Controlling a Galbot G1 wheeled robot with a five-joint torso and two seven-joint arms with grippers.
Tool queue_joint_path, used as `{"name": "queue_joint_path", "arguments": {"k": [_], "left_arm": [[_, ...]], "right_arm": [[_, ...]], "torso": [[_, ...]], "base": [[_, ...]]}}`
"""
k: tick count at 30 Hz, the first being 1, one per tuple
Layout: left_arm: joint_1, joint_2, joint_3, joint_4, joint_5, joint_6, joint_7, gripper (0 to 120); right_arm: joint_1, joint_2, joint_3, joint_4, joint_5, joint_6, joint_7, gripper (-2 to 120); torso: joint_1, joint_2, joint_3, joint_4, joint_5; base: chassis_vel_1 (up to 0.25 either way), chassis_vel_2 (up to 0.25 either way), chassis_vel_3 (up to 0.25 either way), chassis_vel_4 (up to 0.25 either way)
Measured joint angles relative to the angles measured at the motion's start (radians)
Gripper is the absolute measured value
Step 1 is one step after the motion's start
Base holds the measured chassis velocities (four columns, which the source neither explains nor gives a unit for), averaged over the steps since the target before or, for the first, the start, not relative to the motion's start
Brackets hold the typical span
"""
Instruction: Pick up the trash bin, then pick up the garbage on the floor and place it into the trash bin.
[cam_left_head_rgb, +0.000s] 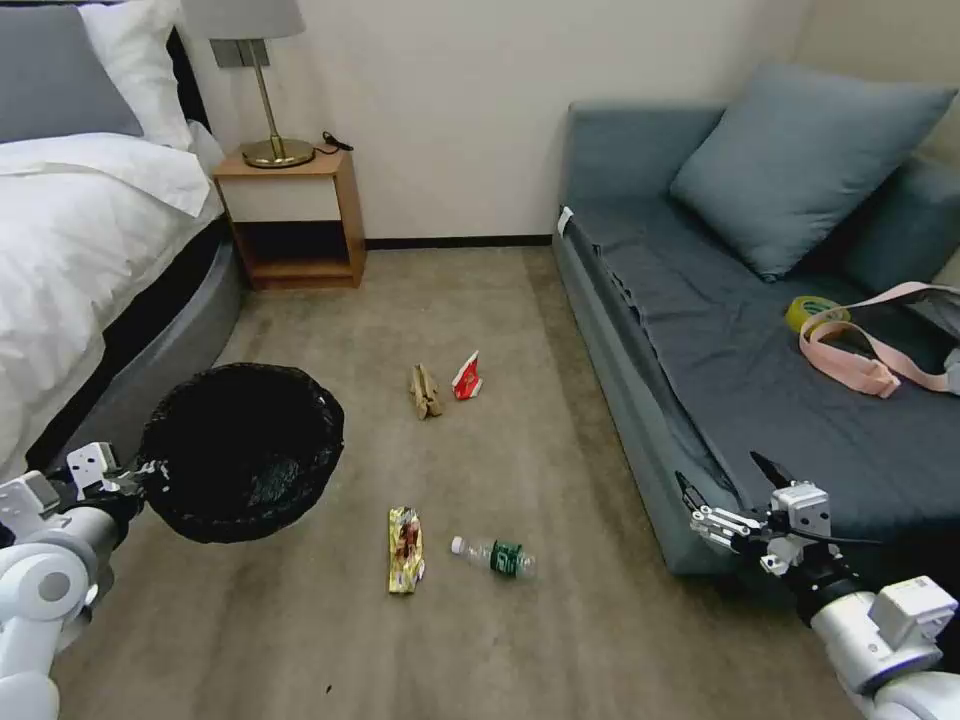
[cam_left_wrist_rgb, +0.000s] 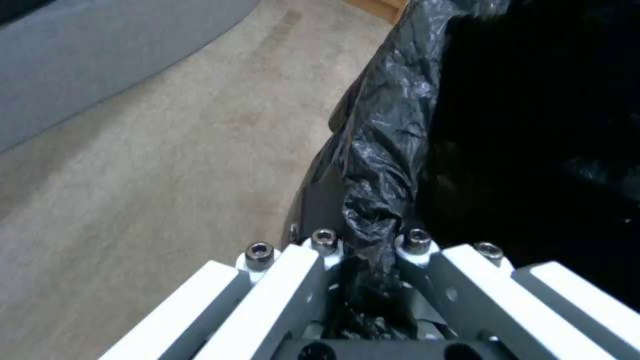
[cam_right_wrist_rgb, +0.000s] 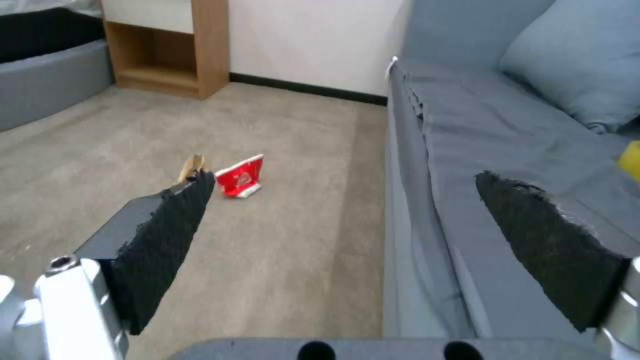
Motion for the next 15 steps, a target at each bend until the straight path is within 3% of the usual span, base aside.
{"name": "queue_joint_path", "arguments": {"k": [7, 15], "left_arm": [[-0.001, -0.002, -0.001, 0.007, 0.002, 0.0, 0.002, 1], [-0.026, 0.011, 0.032, 0.031, 0.021, 0.0, 0.031, 1]], "right_arm": [[0.009, -0.02, -0.021, -0.002, -0.003, 0.004, 0.025, 100], [0.033, -0.068, -0.05, -0.013, -0.009, 0.028, 0.072, 100]], "torso": [[0.0, 0.0, 0.0, 0.0003, -0.0001], [0.0, 0.0, 0.0, 0.0, -0.0001]], "base": [[-0.114, 0.124, 0.131, -0.139], [-0.009, 0.008, 0.006, -0.006]]}}
